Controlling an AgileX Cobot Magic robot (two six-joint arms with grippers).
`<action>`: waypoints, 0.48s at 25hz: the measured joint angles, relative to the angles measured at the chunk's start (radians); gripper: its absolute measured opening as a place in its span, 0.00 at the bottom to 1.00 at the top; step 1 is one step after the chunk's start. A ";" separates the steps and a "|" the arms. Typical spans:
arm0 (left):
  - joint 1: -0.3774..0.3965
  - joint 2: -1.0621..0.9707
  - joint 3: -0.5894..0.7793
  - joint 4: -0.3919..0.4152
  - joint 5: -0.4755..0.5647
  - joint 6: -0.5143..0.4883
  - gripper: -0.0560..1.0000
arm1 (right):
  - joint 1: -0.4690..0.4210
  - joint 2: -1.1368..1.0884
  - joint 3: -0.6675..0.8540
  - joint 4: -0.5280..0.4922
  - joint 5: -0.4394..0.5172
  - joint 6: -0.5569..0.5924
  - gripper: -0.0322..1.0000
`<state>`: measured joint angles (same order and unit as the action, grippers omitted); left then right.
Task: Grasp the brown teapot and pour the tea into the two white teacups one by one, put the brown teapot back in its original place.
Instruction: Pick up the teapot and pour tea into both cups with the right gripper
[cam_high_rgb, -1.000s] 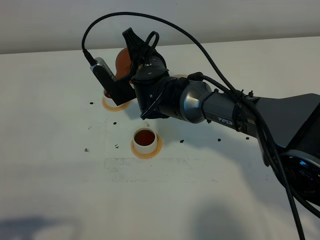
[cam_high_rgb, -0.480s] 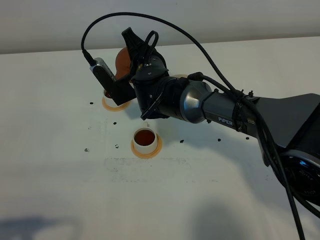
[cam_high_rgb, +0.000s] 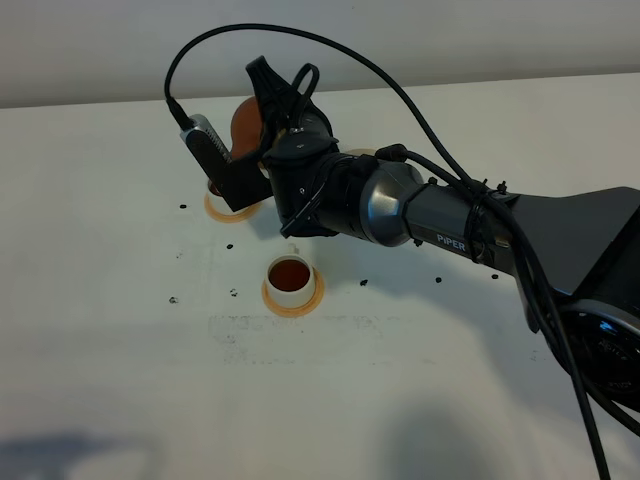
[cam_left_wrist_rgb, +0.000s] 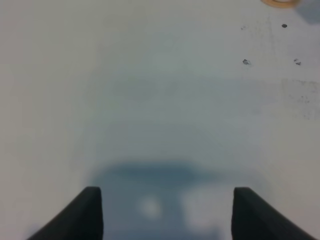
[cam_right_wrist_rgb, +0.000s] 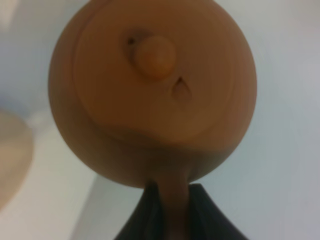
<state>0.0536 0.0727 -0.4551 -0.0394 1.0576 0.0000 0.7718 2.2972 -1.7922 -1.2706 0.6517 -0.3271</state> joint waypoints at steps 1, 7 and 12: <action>0.000 0.000 0.000 0.000 0.000 0.000 0.57 | 0.000 0.000 0.000 0.023 0.000 0.002 0.14; 0.000 0.000 0.000 0.000 0.000 0.000 0.57 | 0.000 0.000 0.000 0.139 0.000 0.067 0.14; 0.000 0.000 0.000 0.000 0.000 0.000 0.57 | -0.001 0.000 -0.022 0.219 0.007 0.157 0.14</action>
<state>0.0536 0.0727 -0.4551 -0.0394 1.0576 0.0000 0.7704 2.2972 -1.8137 -1.0515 0.6588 -0.1696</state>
